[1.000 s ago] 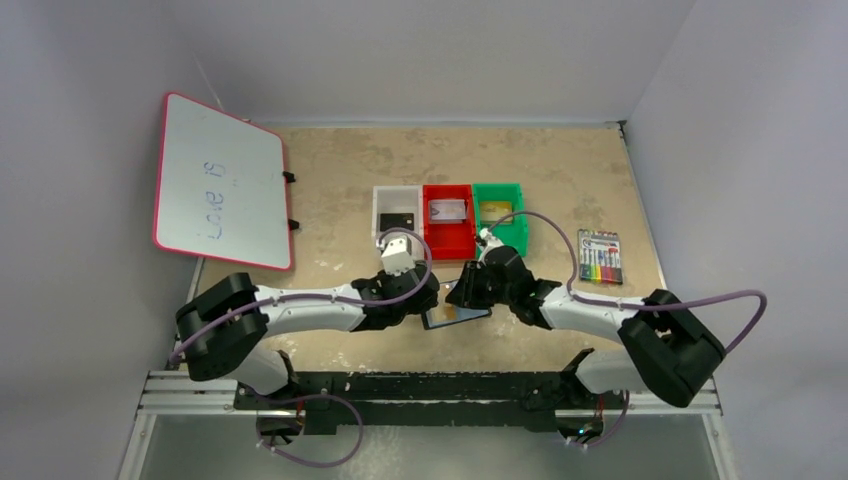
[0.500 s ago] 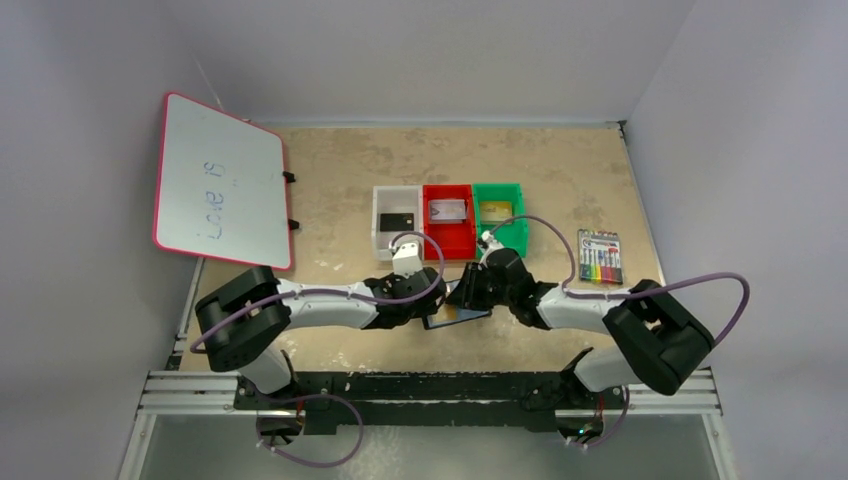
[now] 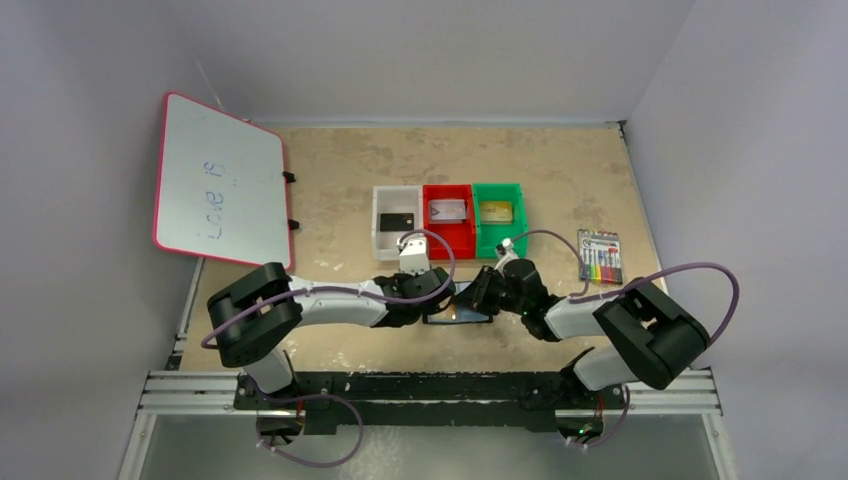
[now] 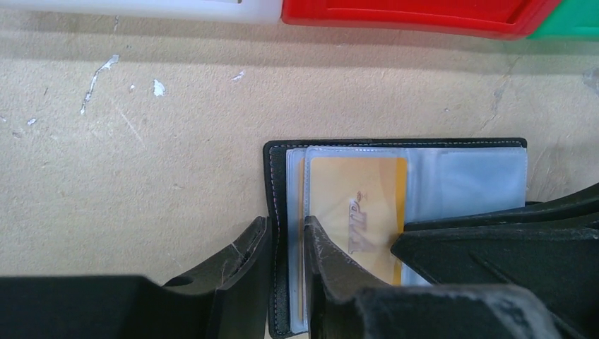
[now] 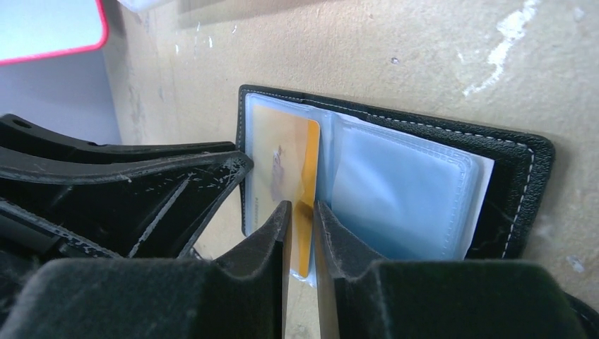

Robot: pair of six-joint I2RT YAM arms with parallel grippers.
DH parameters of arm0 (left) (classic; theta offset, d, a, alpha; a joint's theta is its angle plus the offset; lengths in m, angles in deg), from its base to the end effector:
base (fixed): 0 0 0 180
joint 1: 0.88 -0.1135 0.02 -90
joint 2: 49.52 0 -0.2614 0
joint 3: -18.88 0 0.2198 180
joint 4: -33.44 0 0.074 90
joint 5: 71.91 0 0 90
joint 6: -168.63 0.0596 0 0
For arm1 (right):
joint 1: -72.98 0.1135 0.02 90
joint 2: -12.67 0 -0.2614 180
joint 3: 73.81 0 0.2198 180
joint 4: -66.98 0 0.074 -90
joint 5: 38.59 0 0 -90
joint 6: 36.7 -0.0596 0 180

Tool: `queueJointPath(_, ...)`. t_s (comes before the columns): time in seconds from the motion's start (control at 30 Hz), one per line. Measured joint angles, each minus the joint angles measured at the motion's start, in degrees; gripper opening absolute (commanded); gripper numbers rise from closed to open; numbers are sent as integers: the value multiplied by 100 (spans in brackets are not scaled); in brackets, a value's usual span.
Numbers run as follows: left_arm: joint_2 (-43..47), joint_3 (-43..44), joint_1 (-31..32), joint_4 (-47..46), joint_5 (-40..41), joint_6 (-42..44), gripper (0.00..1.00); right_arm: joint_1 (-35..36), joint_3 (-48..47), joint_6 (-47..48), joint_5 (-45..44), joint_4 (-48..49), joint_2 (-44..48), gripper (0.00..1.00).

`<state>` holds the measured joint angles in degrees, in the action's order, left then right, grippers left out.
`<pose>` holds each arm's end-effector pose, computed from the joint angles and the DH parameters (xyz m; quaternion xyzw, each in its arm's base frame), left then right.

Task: Take the credit cards out of the card holder
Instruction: Remove the credit card from the card holder.

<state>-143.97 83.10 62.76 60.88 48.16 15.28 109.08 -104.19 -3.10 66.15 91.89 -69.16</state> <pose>0.1588 -0.2532 0.1573 -0.0699 0.9278 -0.1294 0.3430 0.1830 0.1522 0.1415 0.0822 0.8422 0.4522 0.2819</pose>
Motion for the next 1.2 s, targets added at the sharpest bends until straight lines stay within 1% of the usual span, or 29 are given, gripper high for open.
queueJointPath(0.13,-127,111,103,20,168,-2,10,-90,208,-343,90,356,-9,24)
queueJointPath(0.2,-177,157,168,55,289,-7,7,-103,256,-514,122,450,-9,24)
queueJointPath(0.3,-214,168,251,68,457,-33,5,-116,328,-769,125,614,-9,24)
queueJointPath(0.43,-219,166,339,81,584,-120,3,-118,417,-1049,125,726,-4,20)
queueJointPath(0.63,-219,120,428,81,719,-310,0,-118,472,-1252,122,802,-2,19)
queueJointPath(0.73,-190,44,448,-13,765,-420,0,-118,442,-1246,61,625,15,26)
queueJointPath(0.83,-173,-9,472,-63,776,-514,0,-111,413,-1211,-72,382,160,29)
queueJointPath(1.0,-162,-63,518,-133,710,-636,0,-101,407,-1106,-341,-138,575,31)
queueJointPath(1.13,-162,-81,544,-122,621,-651,0,-101,431,-1016,-378,-275,664,26)
queueJointPath(1.2,-162,-81,551,-122,619,-656,0,-101,461,-990,-372,-236,647,18)
